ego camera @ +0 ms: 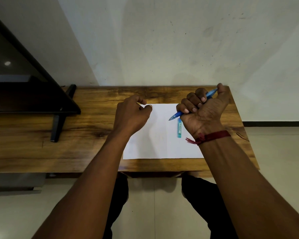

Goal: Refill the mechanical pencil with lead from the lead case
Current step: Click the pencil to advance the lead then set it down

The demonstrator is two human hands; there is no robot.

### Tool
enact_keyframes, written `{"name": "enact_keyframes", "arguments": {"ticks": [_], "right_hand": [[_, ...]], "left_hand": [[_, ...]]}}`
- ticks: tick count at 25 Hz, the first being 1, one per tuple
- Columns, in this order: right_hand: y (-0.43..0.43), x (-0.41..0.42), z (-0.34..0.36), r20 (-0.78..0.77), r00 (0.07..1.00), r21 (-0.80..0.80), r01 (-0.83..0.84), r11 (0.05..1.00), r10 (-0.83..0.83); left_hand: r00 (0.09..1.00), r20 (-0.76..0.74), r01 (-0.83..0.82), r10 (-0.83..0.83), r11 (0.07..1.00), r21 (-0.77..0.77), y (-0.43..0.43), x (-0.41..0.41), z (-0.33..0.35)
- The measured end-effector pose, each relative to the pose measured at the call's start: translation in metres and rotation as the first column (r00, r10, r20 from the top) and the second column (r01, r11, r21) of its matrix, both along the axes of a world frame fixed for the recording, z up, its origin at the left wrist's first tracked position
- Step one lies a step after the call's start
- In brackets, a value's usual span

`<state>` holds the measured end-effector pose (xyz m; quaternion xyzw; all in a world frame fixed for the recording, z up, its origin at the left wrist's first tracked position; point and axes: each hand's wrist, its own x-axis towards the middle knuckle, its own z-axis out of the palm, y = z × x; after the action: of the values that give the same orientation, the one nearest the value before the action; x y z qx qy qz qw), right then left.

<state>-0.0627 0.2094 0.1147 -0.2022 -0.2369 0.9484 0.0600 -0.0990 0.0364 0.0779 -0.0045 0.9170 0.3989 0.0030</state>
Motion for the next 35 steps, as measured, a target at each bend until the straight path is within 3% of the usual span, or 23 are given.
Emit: {"name": "enact_keyframes", "arguments": {"ticks": [35], "right_hand": [[0.003, -0.006, -0.015, -0.04, 0.999, -0.025, 0.029, 0.999, -0.03]], "left_hand": [[0.999, 0.022, -0.047, 0.046, 0.999, 0.015, -0.009, -0.007, -0.008]]}}
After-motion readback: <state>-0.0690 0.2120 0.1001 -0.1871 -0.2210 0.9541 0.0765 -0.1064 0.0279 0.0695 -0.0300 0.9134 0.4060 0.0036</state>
